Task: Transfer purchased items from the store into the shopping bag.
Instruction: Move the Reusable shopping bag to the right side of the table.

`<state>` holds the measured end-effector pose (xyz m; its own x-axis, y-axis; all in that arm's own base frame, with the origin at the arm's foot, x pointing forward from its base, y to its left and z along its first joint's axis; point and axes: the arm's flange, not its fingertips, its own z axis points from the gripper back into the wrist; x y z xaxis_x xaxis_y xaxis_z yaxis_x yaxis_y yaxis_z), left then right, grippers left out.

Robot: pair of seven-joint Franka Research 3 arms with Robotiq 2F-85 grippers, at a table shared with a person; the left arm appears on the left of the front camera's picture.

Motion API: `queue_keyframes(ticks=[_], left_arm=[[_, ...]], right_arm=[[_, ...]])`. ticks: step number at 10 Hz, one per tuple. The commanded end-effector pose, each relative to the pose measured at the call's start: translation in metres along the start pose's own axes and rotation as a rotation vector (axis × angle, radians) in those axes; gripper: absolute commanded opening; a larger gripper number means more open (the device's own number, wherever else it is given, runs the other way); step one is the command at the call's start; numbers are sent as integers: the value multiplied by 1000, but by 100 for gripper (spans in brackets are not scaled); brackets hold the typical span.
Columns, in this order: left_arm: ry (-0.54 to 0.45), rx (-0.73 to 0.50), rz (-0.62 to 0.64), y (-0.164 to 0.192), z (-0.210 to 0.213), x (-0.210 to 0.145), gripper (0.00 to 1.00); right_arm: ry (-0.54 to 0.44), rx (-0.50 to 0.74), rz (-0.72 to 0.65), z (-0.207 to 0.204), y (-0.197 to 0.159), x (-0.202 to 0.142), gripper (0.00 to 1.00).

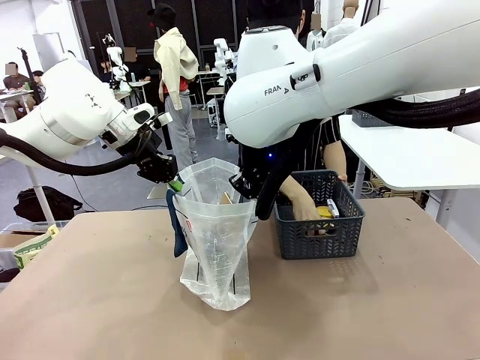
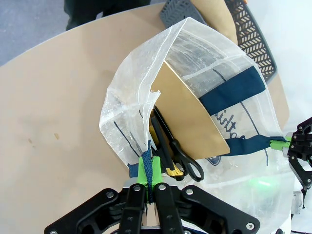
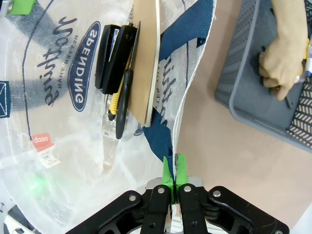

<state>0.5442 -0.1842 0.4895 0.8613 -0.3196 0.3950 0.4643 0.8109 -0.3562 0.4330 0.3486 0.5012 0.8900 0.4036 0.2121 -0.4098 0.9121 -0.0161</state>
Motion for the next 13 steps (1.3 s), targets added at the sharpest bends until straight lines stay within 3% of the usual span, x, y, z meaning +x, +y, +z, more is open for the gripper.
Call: queue_keyframes(ticks=[1,13], left_arm=[[-2,3,1,2,1,0,0],[-2,3,1,2,1,0,0]], right_arm=[[3,-3,-6,0,-2,-4,0],[3,-3,-6,0,-2,-4,0]])
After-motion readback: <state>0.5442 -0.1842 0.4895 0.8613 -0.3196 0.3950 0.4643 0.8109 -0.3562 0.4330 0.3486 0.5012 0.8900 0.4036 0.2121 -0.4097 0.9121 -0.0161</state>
